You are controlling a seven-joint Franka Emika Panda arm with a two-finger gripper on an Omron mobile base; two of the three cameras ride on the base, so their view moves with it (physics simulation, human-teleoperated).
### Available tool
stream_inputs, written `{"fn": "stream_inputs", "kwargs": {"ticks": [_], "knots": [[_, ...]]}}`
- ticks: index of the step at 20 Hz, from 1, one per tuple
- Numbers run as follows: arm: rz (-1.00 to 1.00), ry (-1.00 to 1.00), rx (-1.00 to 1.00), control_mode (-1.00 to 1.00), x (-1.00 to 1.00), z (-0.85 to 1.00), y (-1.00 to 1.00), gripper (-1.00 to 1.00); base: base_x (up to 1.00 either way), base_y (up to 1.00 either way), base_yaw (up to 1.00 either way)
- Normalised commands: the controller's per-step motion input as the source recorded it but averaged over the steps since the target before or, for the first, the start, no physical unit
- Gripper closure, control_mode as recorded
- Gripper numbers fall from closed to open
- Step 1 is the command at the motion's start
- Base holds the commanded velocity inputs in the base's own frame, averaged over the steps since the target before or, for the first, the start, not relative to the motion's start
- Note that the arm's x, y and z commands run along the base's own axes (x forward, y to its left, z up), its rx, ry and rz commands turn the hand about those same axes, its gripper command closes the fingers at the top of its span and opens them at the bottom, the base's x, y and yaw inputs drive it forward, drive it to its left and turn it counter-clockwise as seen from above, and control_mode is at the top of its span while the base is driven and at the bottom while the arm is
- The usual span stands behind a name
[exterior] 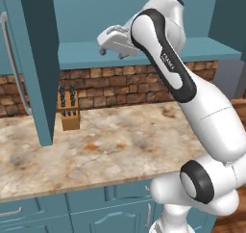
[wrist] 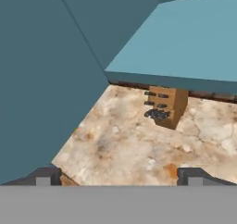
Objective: Open the cabinet, pick the kettle from the cabinet, and place it in the sink.
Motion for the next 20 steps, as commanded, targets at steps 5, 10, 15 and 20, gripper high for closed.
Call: {"fn": "stream_inputs", "kwargs": {"ticks": [5, 10, 15, 20], "knots": [[-0.21, -0.13, 0.00, -1.00, 0.00, 0.01, -0.47, -1.00, 0.00, 0.00, 0.00], [-0.23, -0.04, 0.00, -1.00, 0.02, 0.01, -0.45, -1.00, 0.00, 0.00, 0.00], [-0.22, -0.05, 0.00, -1.00, 0.07, 0.00, -0.43, -1.00, 0.00, 0.00, 0.00], [-0.15, -0.05, -0.02, -1.00, 0.12, 0.03, -0.42, -1.00, 0.00, 0.00, 0.00]]}}
